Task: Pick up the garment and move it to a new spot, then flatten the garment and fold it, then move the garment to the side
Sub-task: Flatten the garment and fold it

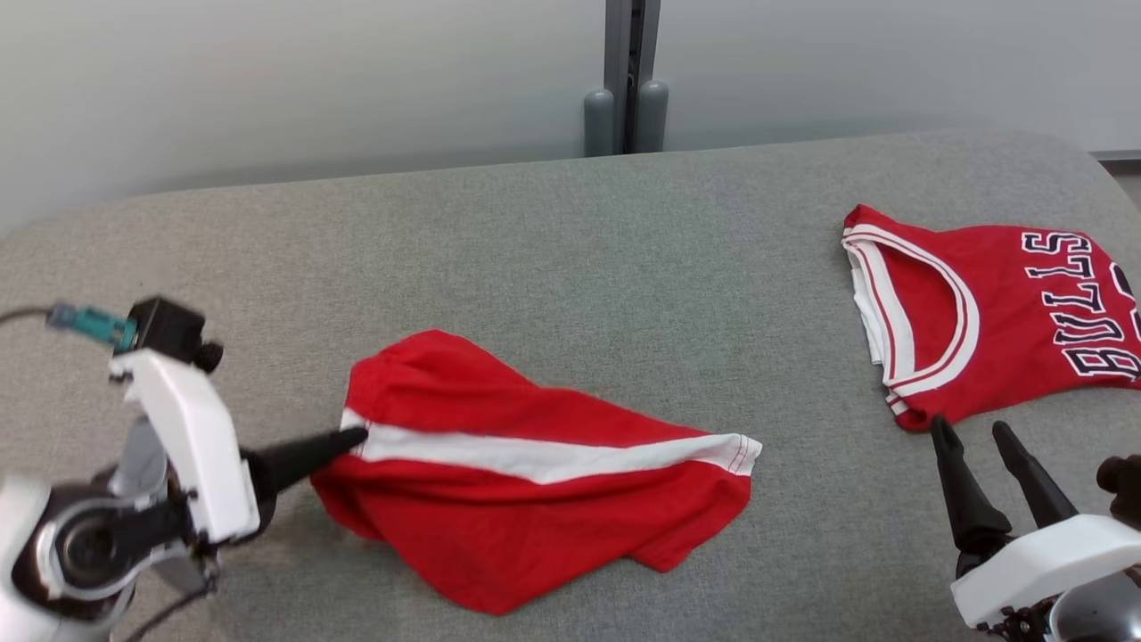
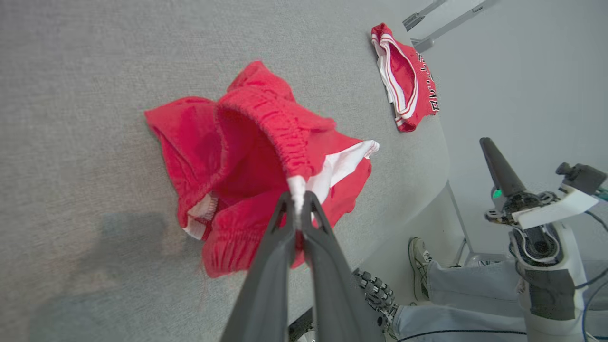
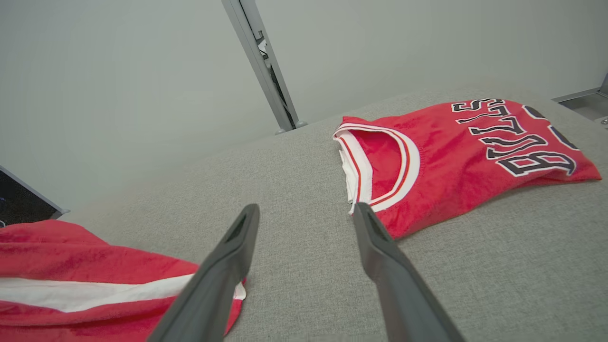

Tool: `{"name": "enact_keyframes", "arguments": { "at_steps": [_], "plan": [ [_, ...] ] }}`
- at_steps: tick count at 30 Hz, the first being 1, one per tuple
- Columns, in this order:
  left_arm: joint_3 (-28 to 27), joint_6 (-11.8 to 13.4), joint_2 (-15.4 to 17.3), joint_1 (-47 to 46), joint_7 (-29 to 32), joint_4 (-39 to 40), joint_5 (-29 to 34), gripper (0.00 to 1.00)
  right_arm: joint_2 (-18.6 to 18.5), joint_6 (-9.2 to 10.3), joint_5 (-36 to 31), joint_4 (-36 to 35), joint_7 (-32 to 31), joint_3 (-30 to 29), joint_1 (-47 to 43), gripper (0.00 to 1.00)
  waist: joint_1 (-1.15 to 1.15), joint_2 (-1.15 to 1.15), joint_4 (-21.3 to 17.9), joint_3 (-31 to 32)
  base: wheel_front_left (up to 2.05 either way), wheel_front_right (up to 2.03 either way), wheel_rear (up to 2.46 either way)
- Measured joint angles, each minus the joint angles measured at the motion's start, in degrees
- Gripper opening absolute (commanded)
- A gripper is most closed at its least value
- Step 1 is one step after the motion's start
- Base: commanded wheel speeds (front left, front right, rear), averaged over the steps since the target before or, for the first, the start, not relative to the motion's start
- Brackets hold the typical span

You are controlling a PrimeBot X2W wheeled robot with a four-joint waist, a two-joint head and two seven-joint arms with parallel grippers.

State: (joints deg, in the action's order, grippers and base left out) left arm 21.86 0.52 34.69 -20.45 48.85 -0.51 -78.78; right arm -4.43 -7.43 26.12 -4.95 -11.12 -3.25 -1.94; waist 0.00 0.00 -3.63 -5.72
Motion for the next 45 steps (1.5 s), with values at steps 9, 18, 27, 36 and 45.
{"name": "enact_keyframes", "arguments": {
  "at_steps": [9,18,27,36,45],
  "plan": [
    [-2.6,2.0,-0.1,14.7,-8.9,2.1,0.2,0.00,0.1,0.00,0.0,-0.2,-1.0,-0.2,-1.2,1.00,0.00,0.00,0.8,0.7,0.00,0.00,0.00],
    [-3.3,-1.4,-3.7,15.0,-16.5,-0.3,3.3,1.00,0.1,0.00,-0.6,-0.8,-1.8,-0.3,-1.9,1.00,0.00,0.00,1.9,1.4,0.00,0.00,0.00],
    [-5.6,-2.2,-2.5,13.1,-30.0,7.7,16.9,1.00,0.5,0.00,-0.4,-2.3,0.2,-0.3,-2.3,1.00,0.00,0.00,3.0,1.3,0.00,0.00,0.00],
    [-8.5,5.8,-6.0,15.8,-50.2,12.9,34.4,1.00,0.8,0.00,-1.7,-4.0,5.6,-2.5,-1.5,1.00,0.00,0.00,3.5,2.5,0.00,0.00,0.00],
    [-8.8,13.8,-10.9,20.8,-60.3,8.0,41.9,1.00,1.2,0.00,-7.5,-4.5,14.2,-3.5,-1.7,1.00,0.00,0.00,4.3,4.6,0.00,0.00,0.00]
  ]
}}
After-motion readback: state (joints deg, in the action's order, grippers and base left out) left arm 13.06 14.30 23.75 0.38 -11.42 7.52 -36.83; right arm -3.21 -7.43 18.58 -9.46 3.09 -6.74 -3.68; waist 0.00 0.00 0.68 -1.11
